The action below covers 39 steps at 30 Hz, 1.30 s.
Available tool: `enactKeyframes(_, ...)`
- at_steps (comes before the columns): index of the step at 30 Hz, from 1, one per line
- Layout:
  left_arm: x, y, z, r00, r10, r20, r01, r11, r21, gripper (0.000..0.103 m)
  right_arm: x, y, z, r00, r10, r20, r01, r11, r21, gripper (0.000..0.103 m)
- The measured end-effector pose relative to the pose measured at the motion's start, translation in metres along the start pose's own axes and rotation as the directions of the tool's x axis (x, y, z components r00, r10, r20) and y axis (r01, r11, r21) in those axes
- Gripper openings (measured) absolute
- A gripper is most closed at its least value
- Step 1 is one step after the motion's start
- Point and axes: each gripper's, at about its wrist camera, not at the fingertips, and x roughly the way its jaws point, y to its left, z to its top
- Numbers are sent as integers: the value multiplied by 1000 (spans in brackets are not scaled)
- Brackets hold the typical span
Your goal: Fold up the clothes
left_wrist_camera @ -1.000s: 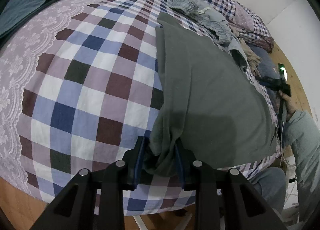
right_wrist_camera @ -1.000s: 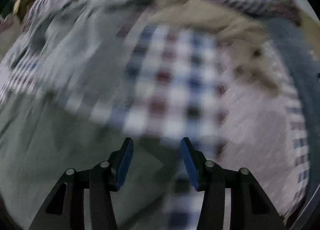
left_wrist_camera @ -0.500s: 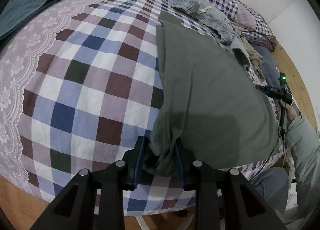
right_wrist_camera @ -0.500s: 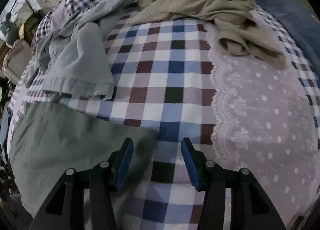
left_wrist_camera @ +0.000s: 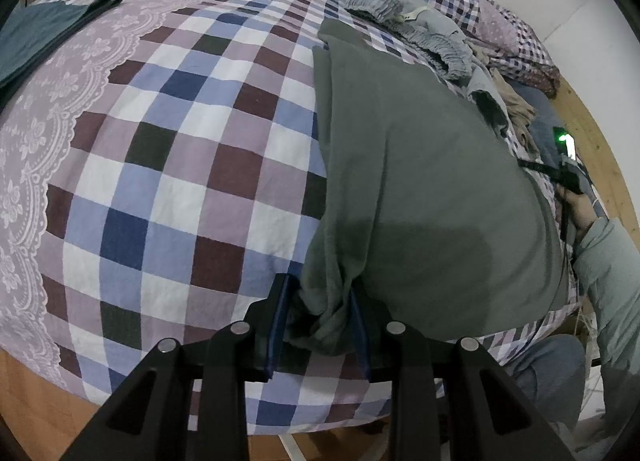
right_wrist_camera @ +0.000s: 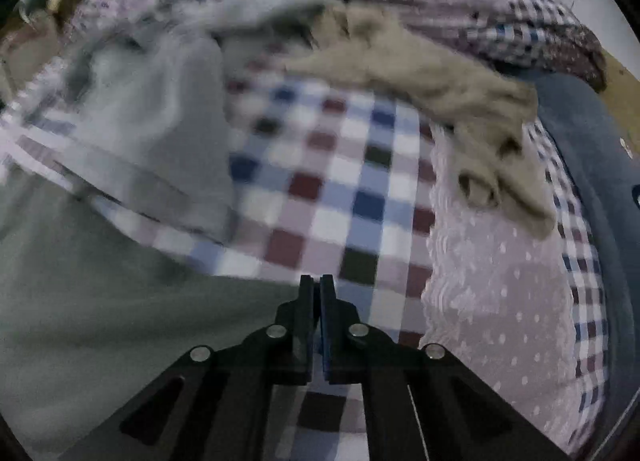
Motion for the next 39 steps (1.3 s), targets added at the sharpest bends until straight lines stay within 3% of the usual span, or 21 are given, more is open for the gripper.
enactKeyframes(2,0,1,0,1000,-9,0,9,1000,-7,32,5,-7,-4,999,-30,-25,32,997,71,2)
enactKeyframes(4,-2,4,0,1000,-31,0,30,999,-21,33,-3,-21,-14,999,-26,-23,29,985,171,9)
enactKeyframes(5,-2,5,0,999,-41,0,41,999,-28,33,-14,-29,-23,1000,4,-8,-2,976,219,12)
enactKeyframes(9,-5,12,-2,996,-93,2,93,994,-60,43,-67,-54,-77,988,141,69,-157,917,367,40)
enactKeyframes(14,-6,25,-4,983,-183,4,182,974,-136,48,-122,-57,-164,936,327,131,-349,812,469,49)
enactKeyframes(18,-3,28,-3,966,-259,-6,253,950,-182,53,-141,-40,-223,906,408,109,-407,773,487,50)
enactKeyframes(22,-1,28,-2,952,-305,-1,297,927,-228,53,-144,-20,-255,882,458,110,-446,735,511,50)
enactKeyframes(25,-3,24,-2,950,-312,5,305,925,-225,52,-150,-8,-263,880,462,113,-451,736,504,52)
enactKeyframes(26,-3,22,-2,950,-312,7,306,927,-217,50,-149,-5,-264,877,467,116,-457,734,502,53)
enactKeyframes(28,-4,18,-2,950,-313,9,308,930,-202,25,-150,1,-268,879,460,122,-456,738,498,55)
enactKeyframes(30,-5,15,-3,952,-306,14,303,934,-190,20,-149,4,-271,883,448,142,-453,733,508,55)
enactKeyframes(33,-12,14,-4,954,-295,49,299,938,-176,17,-152,10,-275,891,422,170,-447,744,497,55)
enactKeyframes(36,-22,14,-6,950,-297,96,310,936,-167,17,-159,19,-274,879,435,194,-474,755,453,36)
enactKeyframes(39,-24,14,-8,949,-298,105,313,934,-174,17,-158,25,-274,885,427,184,-464,773,433,35)
